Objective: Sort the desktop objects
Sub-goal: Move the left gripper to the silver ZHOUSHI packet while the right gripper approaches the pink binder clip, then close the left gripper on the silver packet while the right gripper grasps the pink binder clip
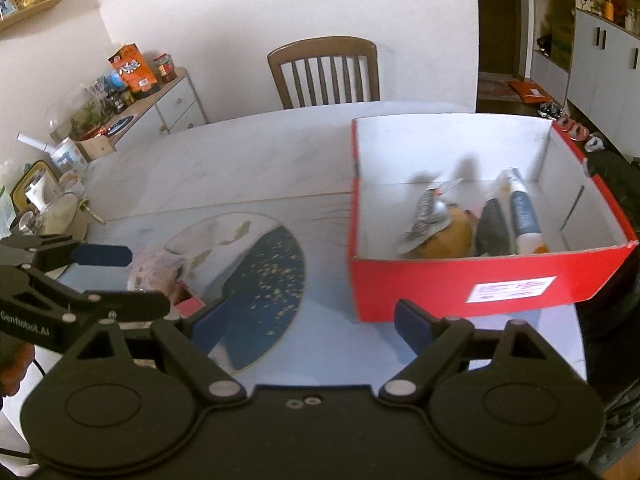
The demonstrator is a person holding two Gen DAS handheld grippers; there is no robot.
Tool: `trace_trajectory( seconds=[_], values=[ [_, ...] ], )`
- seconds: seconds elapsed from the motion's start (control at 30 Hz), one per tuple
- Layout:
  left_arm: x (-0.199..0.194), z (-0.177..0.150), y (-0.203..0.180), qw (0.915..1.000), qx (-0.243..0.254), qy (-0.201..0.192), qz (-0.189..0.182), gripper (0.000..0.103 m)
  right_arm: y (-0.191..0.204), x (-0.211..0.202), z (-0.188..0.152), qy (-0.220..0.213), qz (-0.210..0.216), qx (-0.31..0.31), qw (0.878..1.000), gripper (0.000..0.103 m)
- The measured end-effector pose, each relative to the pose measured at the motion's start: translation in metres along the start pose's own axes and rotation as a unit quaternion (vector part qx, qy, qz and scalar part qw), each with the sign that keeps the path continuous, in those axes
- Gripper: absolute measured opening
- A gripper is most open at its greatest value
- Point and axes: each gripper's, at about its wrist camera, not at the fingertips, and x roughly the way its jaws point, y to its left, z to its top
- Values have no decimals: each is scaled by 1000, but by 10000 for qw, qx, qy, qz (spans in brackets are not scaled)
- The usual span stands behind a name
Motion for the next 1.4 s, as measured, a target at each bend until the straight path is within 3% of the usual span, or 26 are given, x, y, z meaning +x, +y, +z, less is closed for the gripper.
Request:
trace_trajectory(
  seconds=[0.23, 0.5, 0.8, 1.03, 1.4],
  values=[
    [-9, -31, 29, 9998, 102, 189, 33, 102, 36, 13, -4, 94, 19, -115, 9999, 89],
    [-7, -52, 44, 9984, 393, 367, -193, 102, 63, 38, -6, 372, 78, -132, 9992, 89],
    [10, -62, 40, 9906, 1231, 543, -260, 102, 96, 70, -2, 651, 157, -377, 9970, 89],
    [23, -63, 42, 9883, 1381, 616, -216, 102, 110, 98, 3, 831, 142, -510, 9951, 89],
    [36, -65, 40, 9863, 1535, 594, -102, 101, 111, 144, -4, 1240, -24, -350, 9917, 80]
  ],
)
